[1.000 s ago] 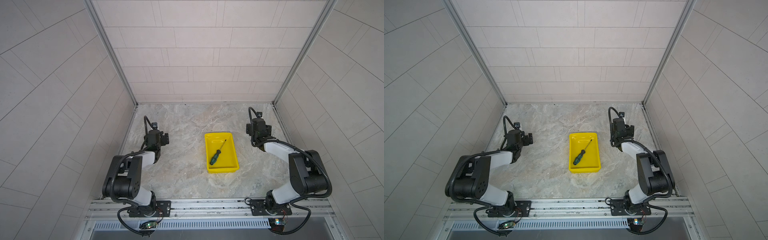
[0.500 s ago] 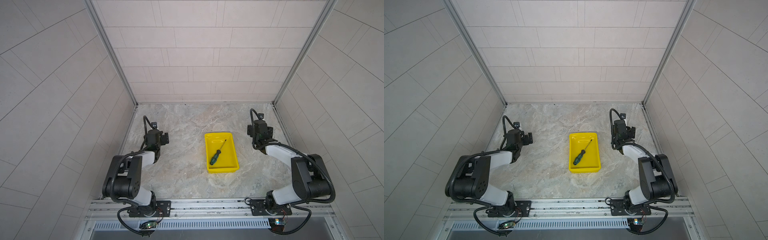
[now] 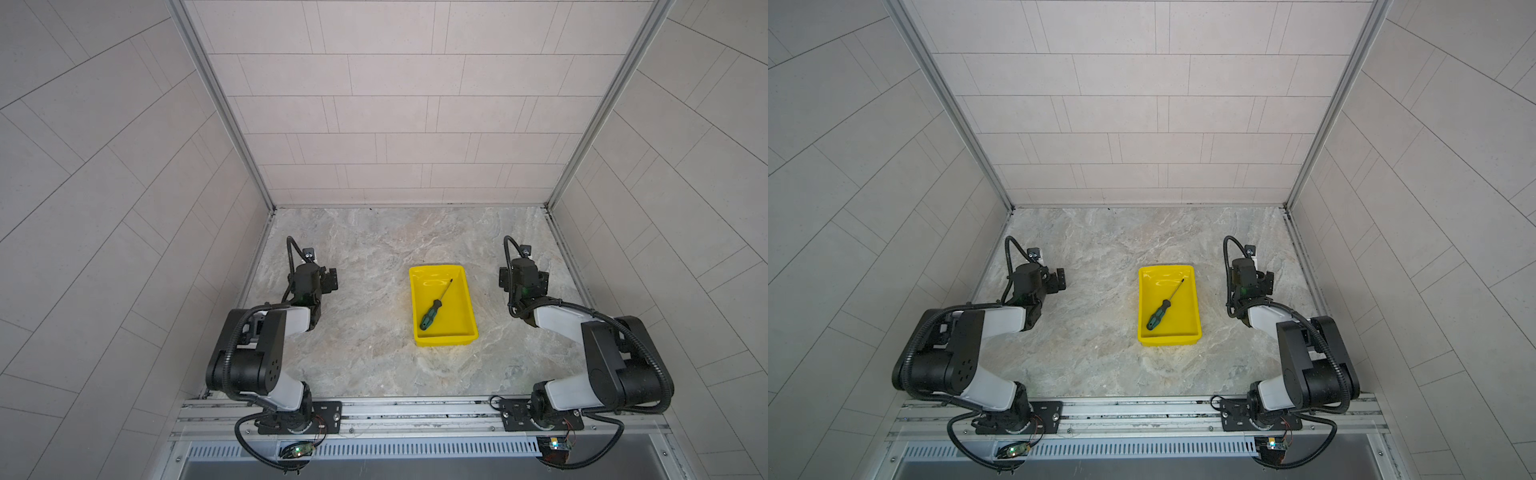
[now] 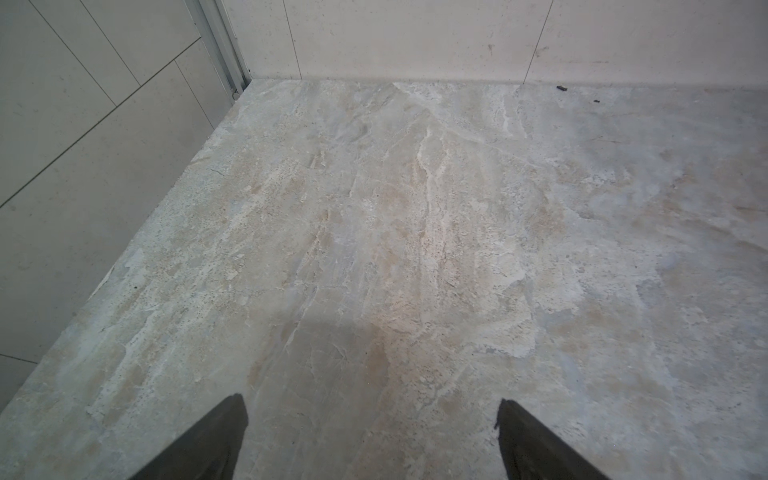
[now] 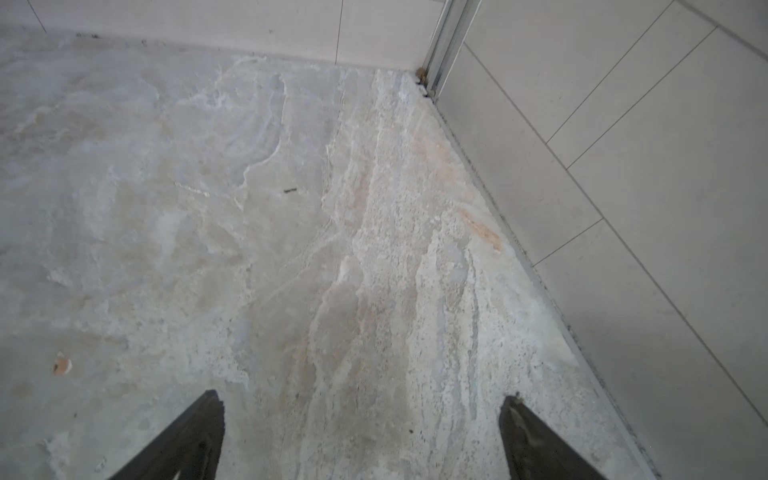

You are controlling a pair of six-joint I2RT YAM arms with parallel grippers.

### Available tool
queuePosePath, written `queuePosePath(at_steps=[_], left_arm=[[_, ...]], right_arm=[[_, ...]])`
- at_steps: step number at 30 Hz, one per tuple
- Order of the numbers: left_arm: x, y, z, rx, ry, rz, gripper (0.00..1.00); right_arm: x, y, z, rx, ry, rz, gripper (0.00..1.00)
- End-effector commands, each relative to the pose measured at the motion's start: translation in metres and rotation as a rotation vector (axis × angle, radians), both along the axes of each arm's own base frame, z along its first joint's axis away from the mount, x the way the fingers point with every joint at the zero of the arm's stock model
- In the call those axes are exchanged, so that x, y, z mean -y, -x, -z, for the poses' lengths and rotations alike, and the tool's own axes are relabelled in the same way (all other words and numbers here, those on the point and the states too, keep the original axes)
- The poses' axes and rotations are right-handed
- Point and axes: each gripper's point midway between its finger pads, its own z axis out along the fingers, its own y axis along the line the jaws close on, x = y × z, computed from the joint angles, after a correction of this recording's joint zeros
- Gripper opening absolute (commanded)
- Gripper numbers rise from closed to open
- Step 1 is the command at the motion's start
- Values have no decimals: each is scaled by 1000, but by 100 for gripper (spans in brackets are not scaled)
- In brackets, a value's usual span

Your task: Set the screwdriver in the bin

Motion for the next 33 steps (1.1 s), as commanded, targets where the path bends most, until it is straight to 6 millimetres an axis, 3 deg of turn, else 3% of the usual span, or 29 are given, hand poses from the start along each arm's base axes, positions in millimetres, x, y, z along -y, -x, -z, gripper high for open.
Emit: queuePosePath(at_steps=[1,4,11,14,16,18,21,33], left_arm=[[5,-1,-3,33,-13,34,100],[9,-1,-3,34,-9,64,100],[12,-2,-2,29,1,85,100],[36,1,-4,54,42,264,100],[38,1,-4,54,43,281,100],[34,0,-4,49,43,253,100],[0,-3,-1,15,4,29,100],[5,-2,-3,22,-16,32,100]], right_arm=[[-4,-9,-19,109,-14,-38,93],[-3,-10,-13,134,-25,-43,99],[-15,-17,5,120,-41,-131,100],[-16,-18,6,119,-53,-147,100],[-22,-21,7,109,-63,-189,100],[-23,-21,7,110,-64,-194,100],[-25,-21,6,111,-62,-205,100],[-23,-20,7,119,-85,-213,100]])
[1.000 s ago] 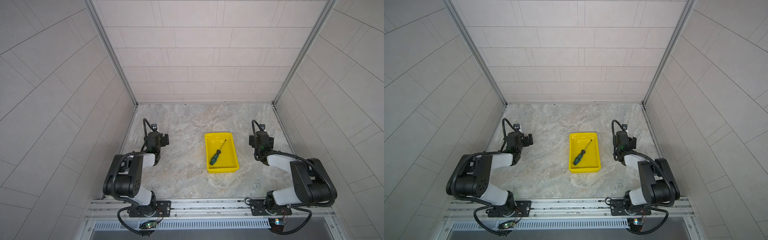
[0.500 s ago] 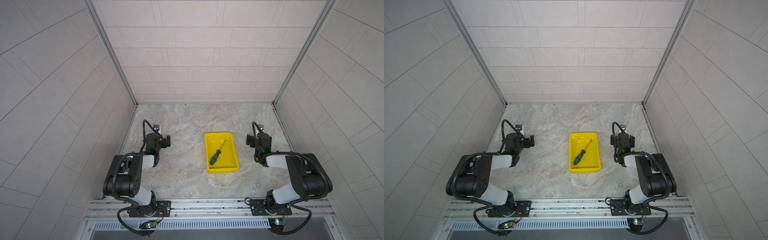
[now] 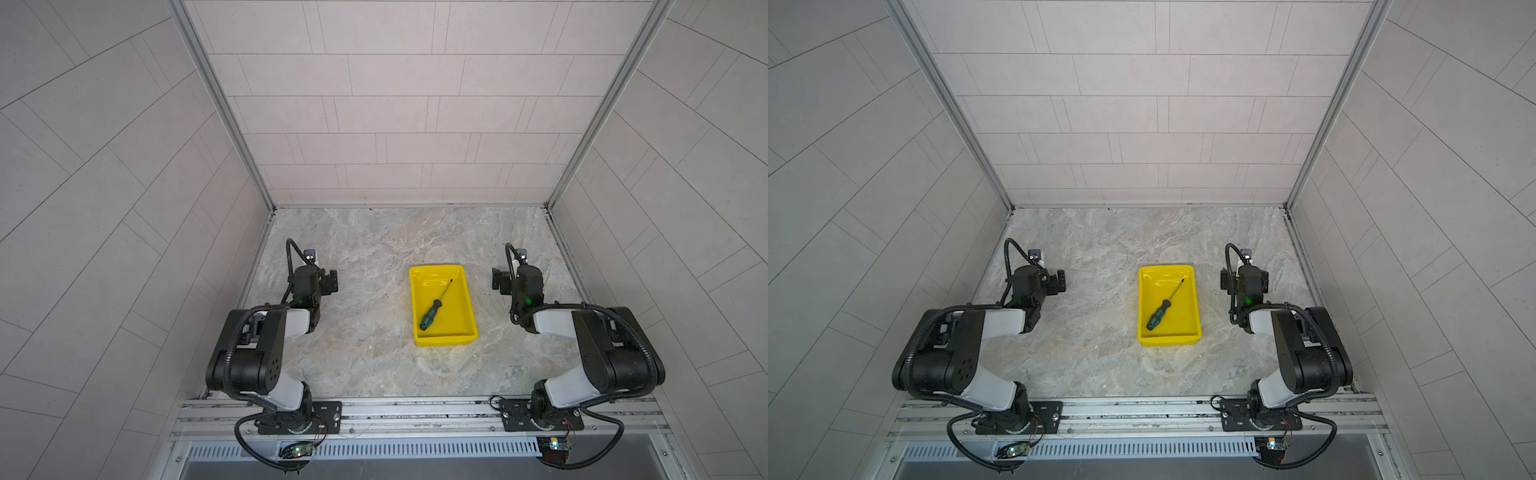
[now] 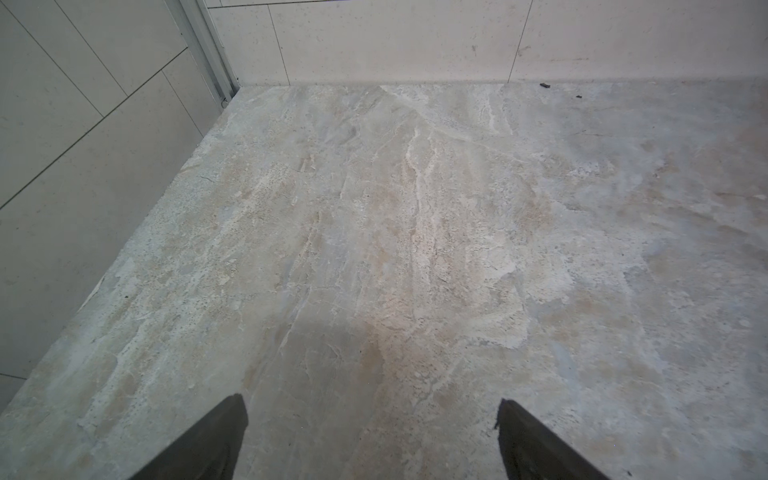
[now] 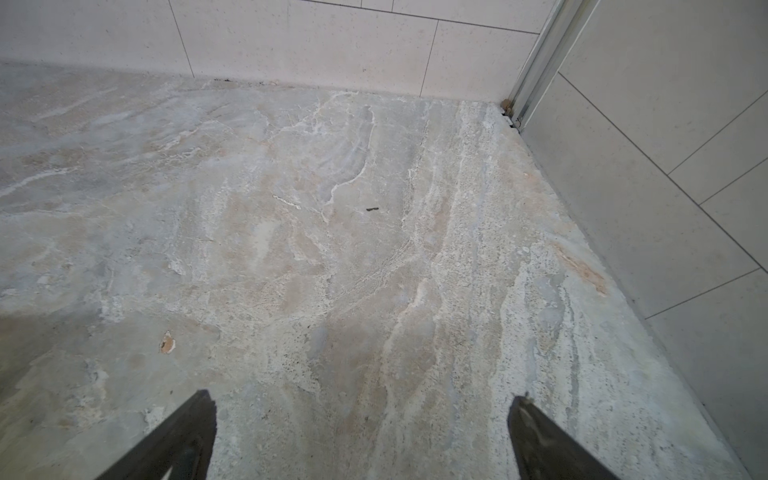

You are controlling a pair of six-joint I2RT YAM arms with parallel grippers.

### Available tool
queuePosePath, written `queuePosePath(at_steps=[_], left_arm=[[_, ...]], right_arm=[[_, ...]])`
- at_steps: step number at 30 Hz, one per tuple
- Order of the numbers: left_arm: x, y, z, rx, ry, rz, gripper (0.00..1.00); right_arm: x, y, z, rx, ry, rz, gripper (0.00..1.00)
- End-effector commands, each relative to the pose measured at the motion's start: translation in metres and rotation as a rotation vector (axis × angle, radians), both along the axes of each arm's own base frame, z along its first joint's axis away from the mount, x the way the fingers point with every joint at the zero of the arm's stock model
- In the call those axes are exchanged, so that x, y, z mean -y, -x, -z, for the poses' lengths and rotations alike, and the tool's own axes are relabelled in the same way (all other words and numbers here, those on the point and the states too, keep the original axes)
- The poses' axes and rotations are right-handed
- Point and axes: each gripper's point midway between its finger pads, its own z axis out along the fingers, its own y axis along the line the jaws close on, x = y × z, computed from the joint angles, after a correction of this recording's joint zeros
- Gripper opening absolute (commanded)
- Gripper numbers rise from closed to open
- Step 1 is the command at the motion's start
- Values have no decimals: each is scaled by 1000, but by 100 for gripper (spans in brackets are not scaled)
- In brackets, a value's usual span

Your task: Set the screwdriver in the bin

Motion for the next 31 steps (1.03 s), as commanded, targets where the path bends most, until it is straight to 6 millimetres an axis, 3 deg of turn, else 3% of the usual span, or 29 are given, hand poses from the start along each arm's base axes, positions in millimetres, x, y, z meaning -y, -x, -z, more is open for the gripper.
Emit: queuePosePath(at_steps=[1,7,9,31], left_arm=[[-1,-4,-6,16,-1,-14,100],[-1,-5,-5,14,0,-12,100],[-1,-5,-5,12,-1,-11,100],[-1,-5,-5,11,-2,-14,100]], right_arm=[[-3,-1,-2,14,3,-15,100],[-22,9,-6,72,43,-103,100],[-15,-4,0,2,2,-96,100],[-11,-1,-2,10,23,-54,100]])
